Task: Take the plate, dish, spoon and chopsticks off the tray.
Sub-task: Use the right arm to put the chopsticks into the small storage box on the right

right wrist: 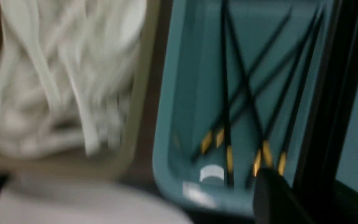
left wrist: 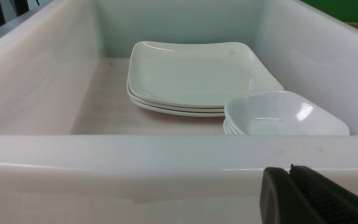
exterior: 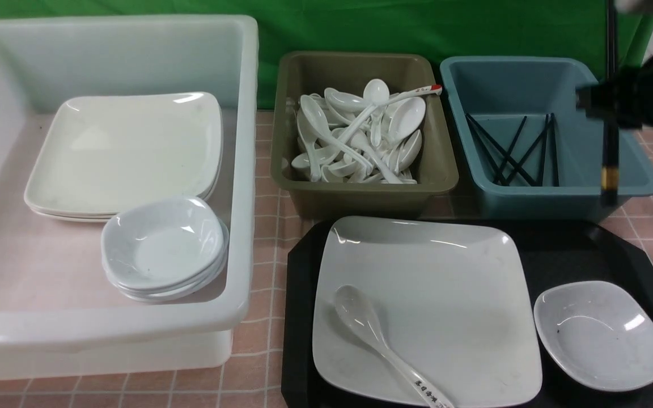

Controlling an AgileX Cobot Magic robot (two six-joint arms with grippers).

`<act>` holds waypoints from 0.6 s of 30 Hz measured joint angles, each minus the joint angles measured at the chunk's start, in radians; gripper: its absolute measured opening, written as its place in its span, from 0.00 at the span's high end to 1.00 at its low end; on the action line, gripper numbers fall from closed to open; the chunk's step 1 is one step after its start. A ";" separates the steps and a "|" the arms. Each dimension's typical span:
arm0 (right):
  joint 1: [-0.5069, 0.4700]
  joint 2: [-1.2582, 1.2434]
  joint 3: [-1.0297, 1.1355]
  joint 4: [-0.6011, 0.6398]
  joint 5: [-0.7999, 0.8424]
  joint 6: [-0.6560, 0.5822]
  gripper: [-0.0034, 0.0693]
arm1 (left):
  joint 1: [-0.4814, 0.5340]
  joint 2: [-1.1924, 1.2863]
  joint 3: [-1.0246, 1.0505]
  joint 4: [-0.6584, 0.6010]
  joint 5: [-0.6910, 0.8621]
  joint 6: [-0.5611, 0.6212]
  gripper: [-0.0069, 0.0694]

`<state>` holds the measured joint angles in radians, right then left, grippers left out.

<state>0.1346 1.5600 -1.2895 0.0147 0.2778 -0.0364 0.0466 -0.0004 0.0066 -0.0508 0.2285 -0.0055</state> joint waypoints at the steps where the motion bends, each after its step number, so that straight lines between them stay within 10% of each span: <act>1: 0.000 0.048 -0.036 0.000 -0.102 0.031 0.74 | 0.000 0.000 0.000 0.000 0.000 0.000 0.88; 11: 0.000 0.394 -0.247 0.003 -0.292 0.059 0.71 | 0.000 0.000 0.000 0.000 0.000 -0.001 0.88; 18: 0.000 0.533 -0.292 0.003 -0.244 0.059 0.37 | 0.000 0.000 0.000 0.000 0.000 -0.001 0.88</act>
<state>0.1346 2.0932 -1.5819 0.0177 0.0334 0.0228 0.0466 -0.0004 0.0066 -0.0508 0.2285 -0.0068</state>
